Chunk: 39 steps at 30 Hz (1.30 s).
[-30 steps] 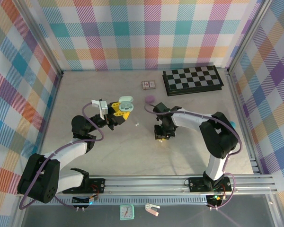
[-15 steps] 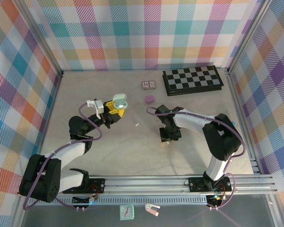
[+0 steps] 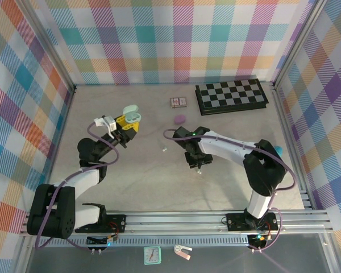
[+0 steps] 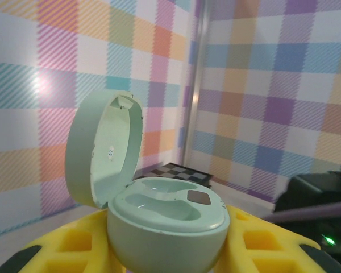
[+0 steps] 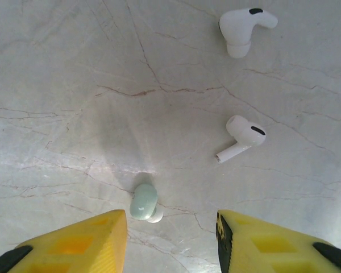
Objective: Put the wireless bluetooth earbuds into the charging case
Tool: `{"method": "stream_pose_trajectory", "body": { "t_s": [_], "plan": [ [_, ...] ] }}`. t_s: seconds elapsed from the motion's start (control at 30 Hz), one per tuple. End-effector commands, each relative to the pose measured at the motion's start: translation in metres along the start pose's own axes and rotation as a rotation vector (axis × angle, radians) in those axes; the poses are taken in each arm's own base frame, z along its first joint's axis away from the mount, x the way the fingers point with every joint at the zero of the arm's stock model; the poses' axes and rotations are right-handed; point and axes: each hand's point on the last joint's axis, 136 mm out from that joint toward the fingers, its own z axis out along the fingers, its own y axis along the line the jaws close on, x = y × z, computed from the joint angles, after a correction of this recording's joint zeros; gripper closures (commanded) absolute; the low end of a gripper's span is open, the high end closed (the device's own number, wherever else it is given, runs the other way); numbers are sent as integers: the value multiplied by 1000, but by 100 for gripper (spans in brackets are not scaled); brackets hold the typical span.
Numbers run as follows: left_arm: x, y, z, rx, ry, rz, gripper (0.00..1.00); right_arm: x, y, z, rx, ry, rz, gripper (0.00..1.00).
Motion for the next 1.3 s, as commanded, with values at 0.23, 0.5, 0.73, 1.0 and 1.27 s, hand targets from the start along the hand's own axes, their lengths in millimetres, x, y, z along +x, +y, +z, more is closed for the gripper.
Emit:
{"method": "stream_pose_trajectory", "body": {
  "t_s": [0.23, 0.5, 0.73, 1.0, 1.27],
  "plan": [
    [-16, 28, -8, -118, -60, 63, 67, 3, 1, 4, 312, -2, -134, 57],
    [-18, 29, -9, -113, -63, 59, 67, 14, 6, 24, 337, 40, -168, 60],
    [-18, 26, -9, -103, -62, 57, 67, 23, 4, 36, 352, 71, -183, 62],
    [-19, 25, -9, -97, -61, 56, 67, 30, 4, 43, 357, 103, -193, 62],
    [-18, 25, -9, -96, -59, 56, 67, 34, -10, 38, 422, 116, -190, 67]
  ]
}}
